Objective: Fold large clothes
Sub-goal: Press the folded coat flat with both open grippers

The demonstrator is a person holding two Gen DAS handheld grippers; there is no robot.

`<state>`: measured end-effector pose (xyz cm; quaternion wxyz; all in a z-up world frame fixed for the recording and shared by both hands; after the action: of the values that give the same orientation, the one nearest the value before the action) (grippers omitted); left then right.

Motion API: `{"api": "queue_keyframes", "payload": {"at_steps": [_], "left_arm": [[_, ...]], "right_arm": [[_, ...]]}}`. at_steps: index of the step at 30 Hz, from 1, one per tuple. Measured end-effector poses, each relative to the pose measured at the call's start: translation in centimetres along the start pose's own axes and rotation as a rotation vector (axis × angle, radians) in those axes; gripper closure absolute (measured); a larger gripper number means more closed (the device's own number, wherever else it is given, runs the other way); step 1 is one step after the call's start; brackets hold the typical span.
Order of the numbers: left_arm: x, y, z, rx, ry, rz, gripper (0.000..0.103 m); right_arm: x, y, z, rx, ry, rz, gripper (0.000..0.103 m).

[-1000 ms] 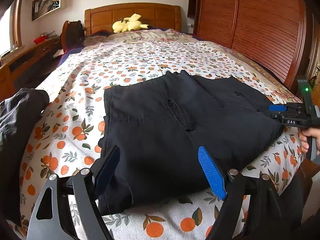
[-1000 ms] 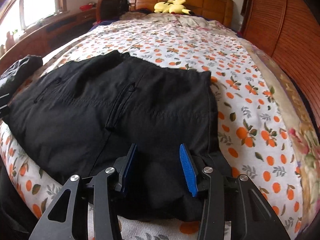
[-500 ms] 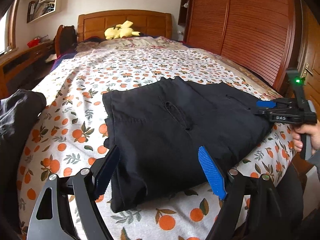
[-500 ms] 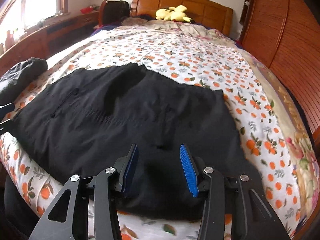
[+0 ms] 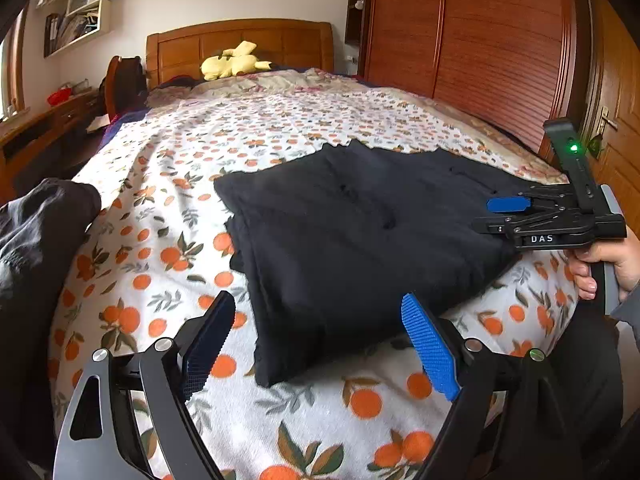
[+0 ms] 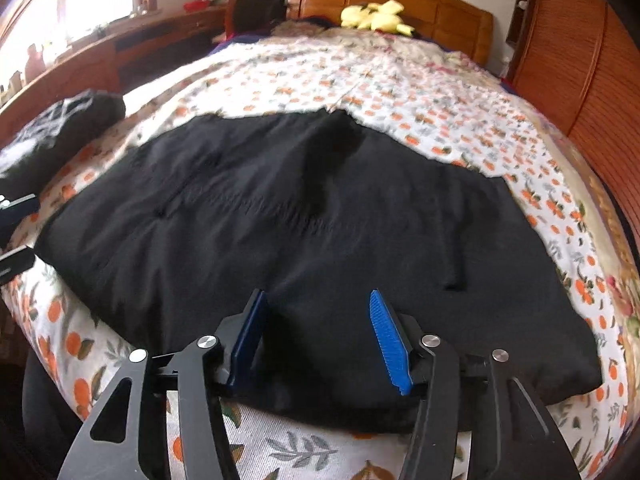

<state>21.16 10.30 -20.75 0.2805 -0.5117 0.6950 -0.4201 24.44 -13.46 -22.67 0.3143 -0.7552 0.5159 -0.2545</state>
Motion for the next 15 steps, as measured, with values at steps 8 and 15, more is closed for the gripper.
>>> {"api": "queue_keyframes", "payload": {"at_steps": [8,15], "left_arm": [[-1.4,1.7,-0.9,-0.024,-0.073,-0.028,0.016],[-2.6,2.8,-0.6,-0.047,-0.097,-0.15,0.04]], "right_arm": [[0.2,1.6,0.8,0.022,-0.033,0.042,0.051],[0.0,1.3,0.2,0.013,-0.036,-0.004,0.05]]}}
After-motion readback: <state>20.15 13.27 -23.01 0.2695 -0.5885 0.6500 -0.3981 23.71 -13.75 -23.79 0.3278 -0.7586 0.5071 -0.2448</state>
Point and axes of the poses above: each gripper's, at about its wrist camera, not at the fingertips, and z roughly the way its jaws point, x to its right, y to its underside, the point moved 6 cm from there along z, roughly the way its jaws point, and after that the axes turned 11 degrees about x, right-handed, at the moved point
